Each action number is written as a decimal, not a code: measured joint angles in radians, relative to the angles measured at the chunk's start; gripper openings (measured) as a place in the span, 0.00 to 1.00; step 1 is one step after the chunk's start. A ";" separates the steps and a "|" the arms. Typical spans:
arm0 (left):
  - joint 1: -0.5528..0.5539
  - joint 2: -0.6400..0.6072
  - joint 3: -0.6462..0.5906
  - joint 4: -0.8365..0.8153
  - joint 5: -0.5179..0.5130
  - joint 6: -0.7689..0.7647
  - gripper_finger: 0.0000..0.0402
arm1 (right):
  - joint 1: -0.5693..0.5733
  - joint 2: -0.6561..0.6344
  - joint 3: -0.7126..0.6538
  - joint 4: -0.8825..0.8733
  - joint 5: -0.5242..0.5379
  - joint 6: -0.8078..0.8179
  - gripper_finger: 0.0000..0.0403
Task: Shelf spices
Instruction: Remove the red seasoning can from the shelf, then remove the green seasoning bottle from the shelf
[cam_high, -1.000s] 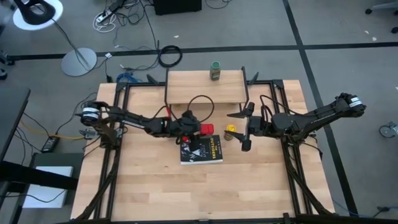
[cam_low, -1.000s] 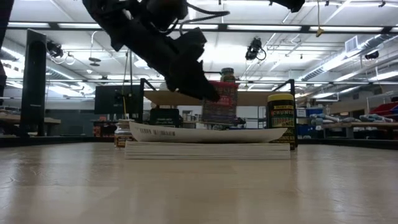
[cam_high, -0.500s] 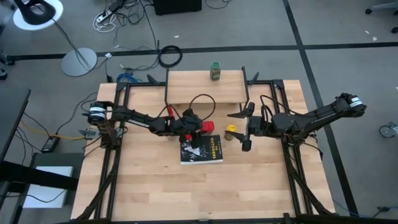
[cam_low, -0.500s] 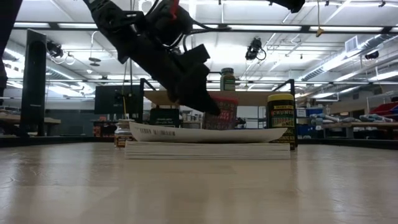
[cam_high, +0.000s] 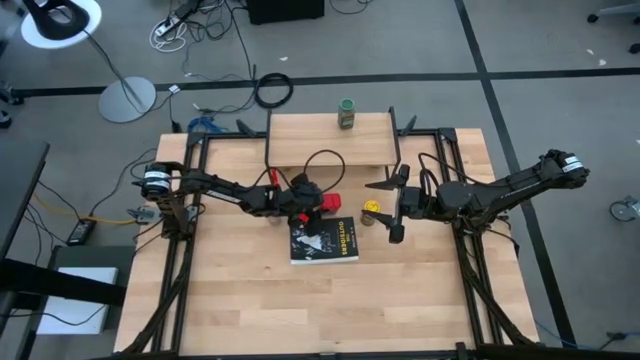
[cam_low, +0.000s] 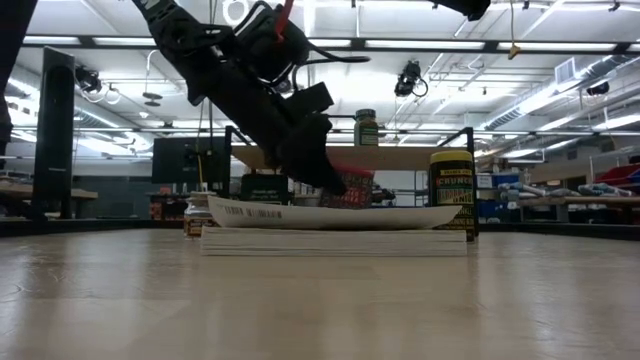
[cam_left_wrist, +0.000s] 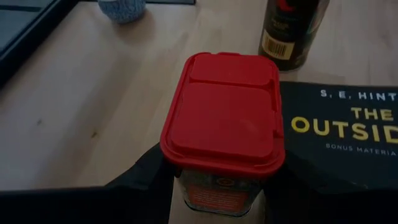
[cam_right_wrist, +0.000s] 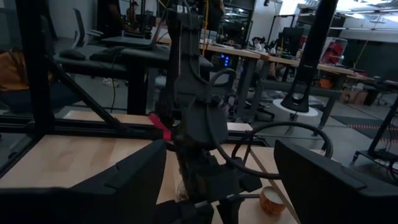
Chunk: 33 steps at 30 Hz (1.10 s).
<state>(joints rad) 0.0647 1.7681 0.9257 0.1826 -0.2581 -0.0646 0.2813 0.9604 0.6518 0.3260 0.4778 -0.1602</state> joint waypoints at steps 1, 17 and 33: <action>0.000 0.000 0.000 -0.001 0.000 -0.001 0.47 | 0.000 0.000 0.000 0.000 0.000 0.000 0.74; -0.014 0.000 0.000 0.053 0.000 -0.020 0.68 | 0.000 0.000 0.000 0.000 0.000 0.000 0.74; -0.032 -0.065 0.080 0.048 0.009 -0.017 0.68 | 0.000 0.000 -0.001 -0.006 0.010 -0.001 0.74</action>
<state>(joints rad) 0.0326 1.7029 1.0061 0.2308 -0.2490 -0.0814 0.2813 0.9604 0.6510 0.3199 0.4874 -0.1612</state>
